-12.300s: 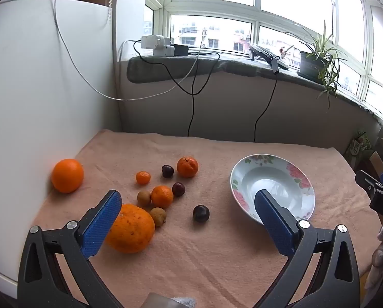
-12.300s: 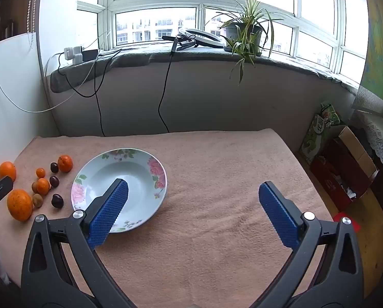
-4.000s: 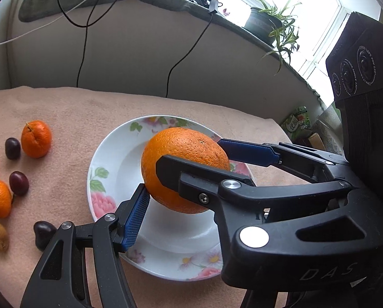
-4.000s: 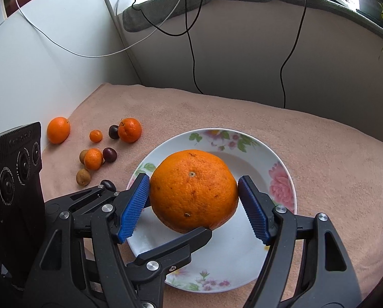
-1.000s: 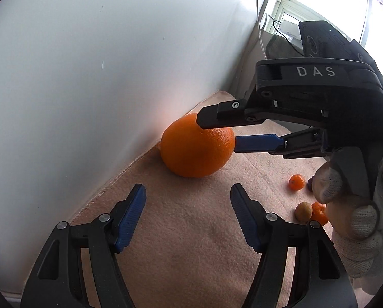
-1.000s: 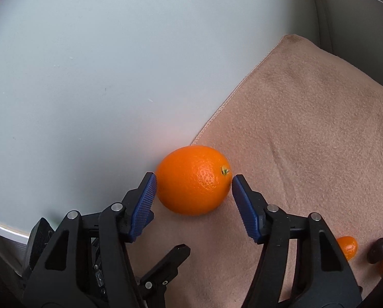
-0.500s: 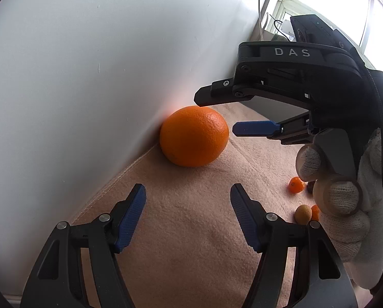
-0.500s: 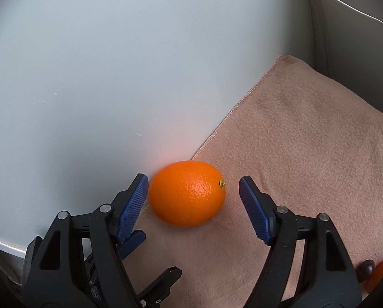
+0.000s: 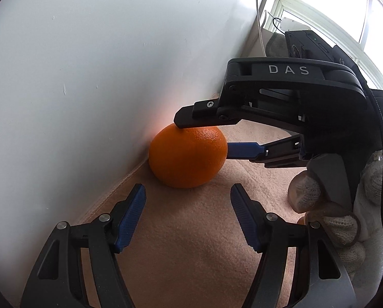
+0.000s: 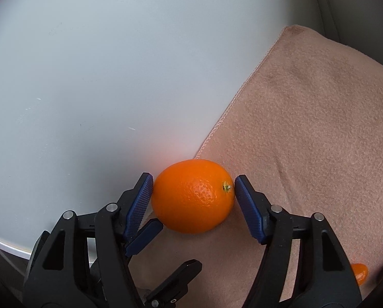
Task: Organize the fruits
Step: 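Lift the orange with the right tool, place it on the plate, release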
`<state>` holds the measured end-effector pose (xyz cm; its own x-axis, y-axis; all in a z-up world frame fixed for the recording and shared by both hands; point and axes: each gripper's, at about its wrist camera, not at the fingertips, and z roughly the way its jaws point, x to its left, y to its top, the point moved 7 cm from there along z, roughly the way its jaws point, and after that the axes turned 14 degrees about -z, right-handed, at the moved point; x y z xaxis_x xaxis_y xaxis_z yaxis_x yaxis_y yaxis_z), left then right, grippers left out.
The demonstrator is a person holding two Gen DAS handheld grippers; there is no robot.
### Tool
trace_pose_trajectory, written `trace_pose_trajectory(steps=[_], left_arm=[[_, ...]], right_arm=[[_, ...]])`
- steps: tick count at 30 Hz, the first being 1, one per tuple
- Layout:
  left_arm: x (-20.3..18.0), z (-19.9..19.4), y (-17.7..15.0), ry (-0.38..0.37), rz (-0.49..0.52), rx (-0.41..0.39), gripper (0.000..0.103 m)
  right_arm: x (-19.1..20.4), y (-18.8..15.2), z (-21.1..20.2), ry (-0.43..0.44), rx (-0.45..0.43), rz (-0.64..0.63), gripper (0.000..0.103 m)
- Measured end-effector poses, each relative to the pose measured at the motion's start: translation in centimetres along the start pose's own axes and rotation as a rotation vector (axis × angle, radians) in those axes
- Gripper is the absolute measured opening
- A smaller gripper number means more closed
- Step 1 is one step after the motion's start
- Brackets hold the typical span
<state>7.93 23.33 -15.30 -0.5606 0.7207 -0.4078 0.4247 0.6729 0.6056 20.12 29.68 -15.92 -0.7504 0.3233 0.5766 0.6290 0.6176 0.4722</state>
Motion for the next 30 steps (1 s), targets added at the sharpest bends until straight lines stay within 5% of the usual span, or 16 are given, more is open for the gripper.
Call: trace_pose_trajectory(steps=[14, 25, 30], left_arm=[[0.6, -0.6, -1.2, -0.022, 0.059, 0.057, 0.067], [1.3, 1.3, -0.7, 0.023, 0.024, 0.087, 0.068], [1.0, 0.9, -0.3, 0.002, 0.052, 0.089, 0.059]], right_arm=[[3.5, -0.9, 1.9, -0.055, 0.11, -0.185, 0.069], [3.9, -3.1, 1.3, -0.048, 0.1, -0.184, 0.068], [4.4, -4.3, 0.1, -0.066, 0.079, -0.188, 0.068]])
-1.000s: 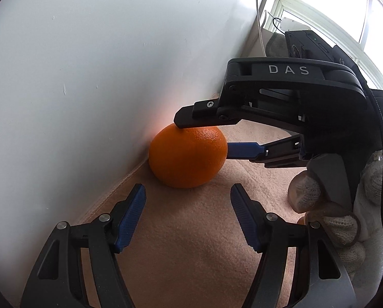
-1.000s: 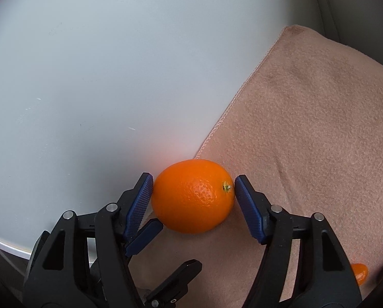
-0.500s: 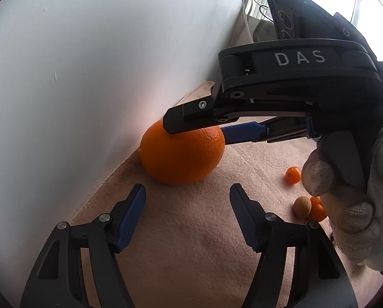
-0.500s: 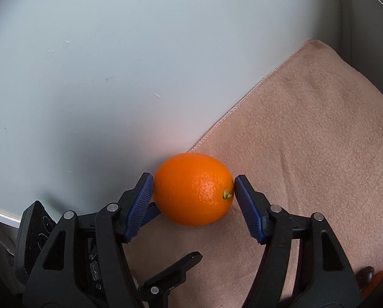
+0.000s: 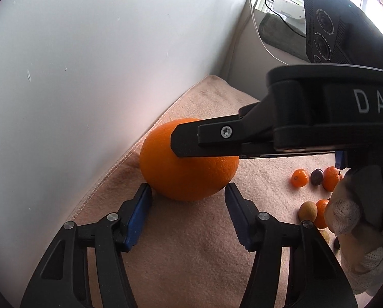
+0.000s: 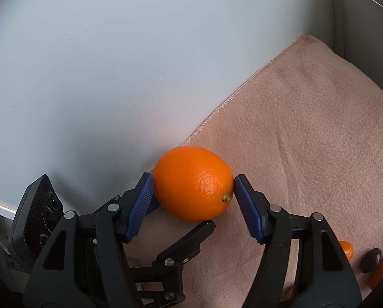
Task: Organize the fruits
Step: 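Lift the orange with the right tool, place it on the plate, release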
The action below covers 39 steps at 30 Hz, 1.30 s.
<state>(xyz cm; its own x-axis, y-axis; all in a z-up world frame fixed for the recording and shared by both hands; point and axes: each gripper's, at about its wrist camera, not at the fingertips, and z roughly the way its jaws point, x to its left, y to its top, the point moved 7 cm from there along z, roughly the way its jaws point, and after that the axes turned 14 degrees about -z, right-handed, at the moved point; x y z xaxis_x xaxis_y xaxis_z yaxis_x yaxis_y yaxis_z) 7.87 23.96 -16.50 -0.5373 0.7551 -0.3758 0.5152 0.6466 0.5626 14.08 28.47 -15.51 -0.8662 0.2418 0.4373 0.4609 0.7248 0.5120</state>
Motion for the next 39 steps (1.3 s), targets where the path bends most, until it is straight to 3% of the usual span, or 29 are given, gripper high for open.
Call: trace_pose_trajectory(steps=[11, 19, 27, 39], left_arm=[[-1.8, -2.6, -0.5, -0.05, 0.02, -0.013, 0.059], [-5.3, -4.0, -2.6, -0.118, 0.074, -0.012, 0.059], [-12.1, -5.9, -4.3, -0.218, 0.147, -0.003, 0.059], [-22.3, -7.3, -8.9, -0.362, 0.282, 0.039, 0.059]], right_arm=[[0.8, -2.9, -3.3, -0.039, -0.041, 0.008, 0.067], [1.4, -6.6, -9.4, -0.096, -0.087, 0.027, 0.067], [-1.3, -9.4, -18.6, -0.165, -0.143, 0.075, 0.067], [-4.6, -17.1, -30.5, -0.297, -0.22, 0.182, 0.067]])
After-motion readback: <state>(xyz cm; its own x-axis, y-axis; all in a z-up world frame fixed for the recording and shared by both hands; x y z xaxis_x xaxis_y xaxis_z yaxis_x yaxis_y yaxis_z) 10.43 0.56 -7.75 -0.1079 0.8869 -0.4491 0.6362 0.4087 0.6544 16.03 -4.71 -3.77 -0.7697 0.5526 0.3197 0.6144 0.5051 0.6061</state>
